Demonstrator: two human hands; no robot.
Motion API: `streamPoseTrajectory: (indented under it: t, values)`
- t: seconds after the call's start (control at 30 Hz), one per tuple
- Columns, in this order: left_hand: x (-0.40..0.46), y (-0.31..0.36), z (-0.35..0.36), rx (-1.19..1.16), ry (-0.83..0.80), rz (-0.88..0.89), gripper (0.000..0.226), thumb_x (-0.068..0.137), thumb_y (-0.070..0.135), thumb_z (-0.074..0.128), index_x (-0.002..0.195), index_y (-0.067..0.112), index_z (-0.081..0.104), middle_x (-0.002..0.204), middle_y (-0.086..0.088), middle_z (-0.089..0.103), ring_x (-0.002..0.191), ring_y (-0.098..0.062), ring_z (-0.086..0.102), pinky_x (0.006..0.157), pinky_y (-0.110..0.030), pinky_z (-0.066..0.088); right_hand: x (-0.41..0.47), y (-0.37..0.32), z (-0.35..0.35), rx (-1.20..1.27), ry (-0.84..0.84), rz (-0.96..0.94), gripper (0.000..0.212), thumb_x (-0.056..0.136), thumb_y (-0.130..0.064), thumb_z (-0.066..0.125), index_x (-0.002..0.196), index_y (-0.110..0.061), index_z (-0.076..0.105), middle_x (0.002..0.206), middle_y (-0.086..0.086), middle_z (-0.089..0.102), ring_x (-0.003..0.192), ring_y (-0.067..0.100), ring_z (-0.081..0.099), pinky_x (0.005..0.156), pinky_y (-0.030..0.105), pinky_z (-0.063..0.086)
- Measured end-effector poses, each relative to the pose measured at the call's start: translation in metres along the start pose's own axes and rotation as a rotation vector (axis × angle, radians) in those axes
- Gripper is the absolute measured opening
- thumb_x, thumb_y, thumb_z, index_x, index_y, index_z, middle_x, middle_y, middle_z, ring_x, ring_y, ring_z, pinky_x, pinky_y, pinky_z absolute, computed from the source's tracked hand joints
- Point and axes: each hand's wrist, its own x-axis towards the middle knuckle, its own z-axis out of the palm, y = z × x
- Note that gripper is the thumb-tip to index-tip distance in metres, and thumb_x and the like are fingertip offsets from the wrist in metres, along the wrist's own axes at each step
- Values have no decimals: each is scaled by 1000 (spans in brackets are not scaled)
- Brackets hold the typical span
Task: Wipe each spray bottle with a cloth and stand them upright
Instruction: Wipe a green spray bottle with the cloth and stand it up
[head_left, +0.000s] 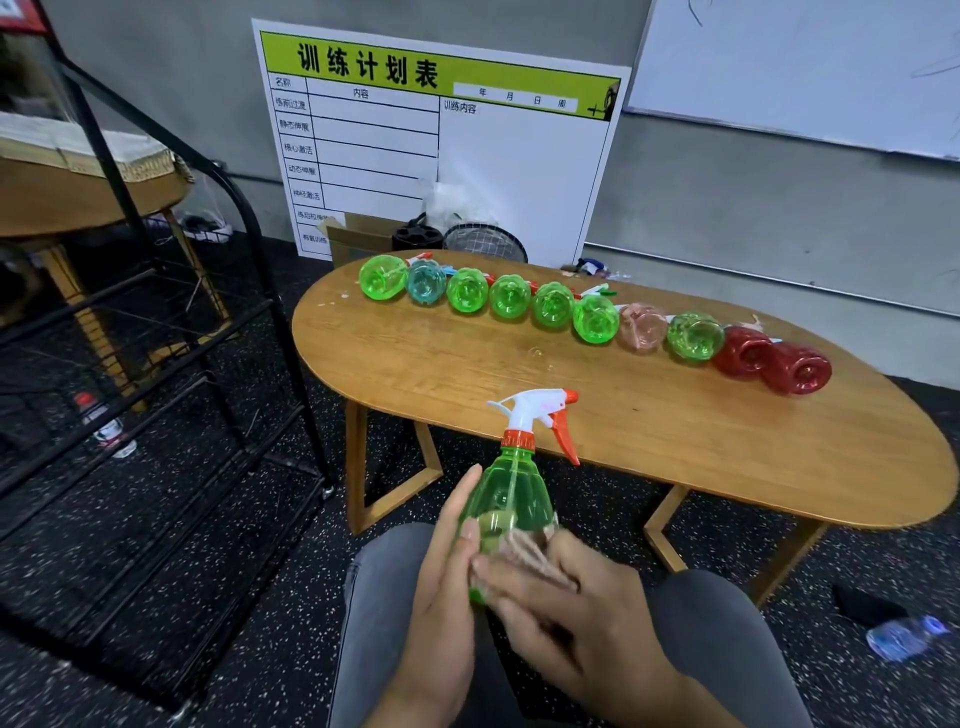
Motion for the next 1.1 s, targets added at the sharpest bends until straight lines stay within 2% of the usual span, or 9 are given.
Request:
streamPoseTrajectory:
  t: [0.13, 0.27, 0.33, 0.43, 0.57, 0.7, 0.83, 0.97, 1.1]
  values:
    - [0, 4, 2, -53, -23, -9, 42, 108, 34, 46, 149, 39, 53, 139, -6, 70, 128, -29, 67, 109, -43, 52, -3, 6, -5, -98, -21, -145, 35, 94, -28, 76, 128, -34, 74, 80, 2, 57, 66, 12, 53, 54, 24, 49]
    - [1, -2, 2, -30, -38, -24, 39, 108, 36, 50, 146, 44, 57, 145, -1, 66, 135, -25, 63, 116, -54, 43, 25, 15, -10, -30, 89, 94, 28, 105, -42, 53, 130, -41, 67, 85, -7, 52, 65, 2, 47, 52, 14, 39]
    - [0, -4, 1, -10, -48, -17, 44, 102, 39, 50, 145, 45, 57, 148, 1, 64, 137, -25, 60, 117, -55, 41, 38, 21, -8, 33, 176, 251, 29, 105, -43, 52, 129, -43, 69, 84, -10, 50, 63, 6, 49, 53, 16, 39]
    - [0, -4, 0, -27, -58, -18, 47, 102, 40, 49, 148, 43, 55, 148, 1, 64, 138, -25, 60, 117, -54, 41, 43, 22, -1, 114, 224, 332, 31, 104, -41, 54, 127, -38, 74, 83, -10, 50, 63, 12, 52, 56, 20, 42]
    - [0, 0, -2, -53, -20, -7, 45, 105, 37, 49, 149, 40, 55, 144, -4, 66, 134, -28, 63, 111, -49, 46, 23, 6, 2, 54, 126, 188, 32, 107, -43, 49, 134, -40, 66, 86, -2, 51, 63, 6, 49, 49, 25, 45]
    - [1, 2, -3, -97, -5, -29, 47, 102, 36, 45, 148, 38, 55, 138, -7, 71, 127, -30, 68, 99, -36, 58, -3, 1, 2, -56, -2, -110, 33, 98, -30, 71, 131, -34, 72, 82, 3, 57, 63, 12, 52, 50, 28, 47]
    - [1, 1, -2, -90, -2, -19, 43, 104, 35, 45, 145, 41, 58, 139, -8, 70, 128, -30, 67, 105, -43, 50, 3, 10, -6, -123, -46, -202, 32, 98, -33, 70, 130, -35, 72, 79, 0, 52, 64, 11, 49, 51, 25, 45]
    - [3, -4, 0, -55, -18, -21, 38, 106, 39, 53, 143, 43, 60, 142, -3, 68, 132, -27, 65, 107, -48, 51, 27, 20, -8, -36, 54, 67, 29, 107, -46, 50, 132, -44, 64, 84, -6, 49, 62, 4, 46, 49, 18, 40]
    - [3, -9, -3, -2, -32, -17, 47, 98, 46, 54, 146, 45, 57, 145, -3, 66, 136, -27, 62, 115, -56, 43, 40, 28, 1, 176, 208, 343, 30, 103, -43, 54, 126, -39, 74, 82, -6, 54, 61, 8, 51, 54, 17, 40]
